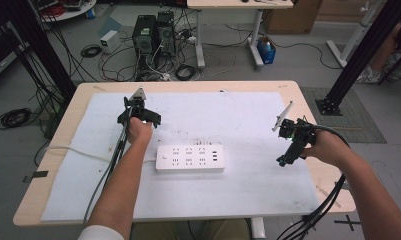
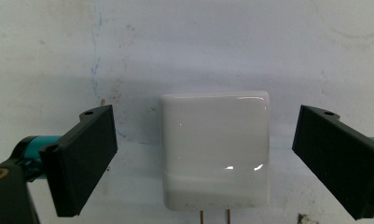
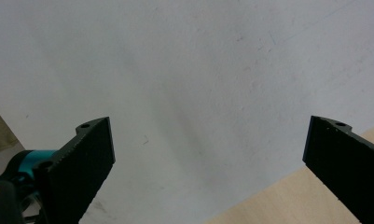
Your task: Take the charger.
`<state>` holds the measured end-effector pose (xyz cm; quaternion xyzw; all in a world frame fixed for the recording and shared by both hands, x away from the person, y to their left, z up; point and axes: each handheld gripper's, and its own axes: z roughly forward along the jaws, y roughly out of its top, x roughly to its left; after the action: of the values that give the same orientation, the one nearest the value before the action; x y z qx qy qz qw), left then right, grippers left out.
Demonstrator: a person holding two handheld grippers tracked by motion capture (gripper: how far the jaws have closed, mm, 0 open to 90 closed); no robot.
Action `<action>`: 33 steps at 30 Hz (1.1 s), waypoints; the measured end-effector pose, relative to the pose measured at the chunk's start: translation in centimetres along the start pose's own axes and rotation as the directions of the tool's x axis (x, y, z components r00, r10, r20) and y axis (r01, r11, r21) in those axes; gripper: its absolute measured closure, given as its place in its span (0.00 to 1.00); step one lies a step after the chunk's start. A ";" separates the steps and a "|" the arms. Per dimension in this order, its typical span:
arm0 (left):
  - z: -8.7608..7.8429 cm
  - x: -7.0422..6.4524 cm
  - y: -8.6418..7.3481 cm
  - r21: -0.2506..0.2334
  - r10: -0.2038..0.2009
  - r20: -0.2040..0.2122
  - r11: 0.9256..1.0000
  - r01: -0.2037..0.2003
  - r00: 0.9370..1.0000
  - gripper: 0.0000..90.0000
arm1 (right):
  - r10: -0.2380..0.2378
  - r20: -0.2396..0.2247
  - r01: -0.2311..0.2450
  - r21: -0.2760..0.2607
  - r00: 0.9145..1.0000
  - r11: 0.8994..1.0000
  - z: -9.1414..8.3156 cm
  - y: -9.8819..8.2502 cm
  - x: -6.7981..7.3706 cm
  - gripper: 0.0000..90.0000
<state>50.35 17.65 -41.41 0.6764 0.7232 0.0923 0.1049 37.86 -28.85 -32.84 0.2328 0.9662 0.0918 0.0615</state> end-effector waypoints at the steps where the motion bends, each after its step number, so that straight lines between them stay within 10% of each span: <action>1: 0.0 0.0 -0.1 -0.001 0.006 -0.003 1.000 -0.006 1.000 0.12 | -0.005 -0.003 0.005 -0.001 1.000 1.000 0.0 0.0 0.0 0.01; 33: -0.6 0.7 -0.4 -0.058 0.068 0.016 0.996 -0.067 0.998 0.47 | -0.010 -0.005 0.010 0.002 1.000 1.000 0.0 0.2 0.2 0.02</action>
<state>49.73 18.37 -40.97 0.6979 0.6961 0.1105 0.1275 37.78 -28.57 -32.86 0.2280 0.9676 0.0913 0.0593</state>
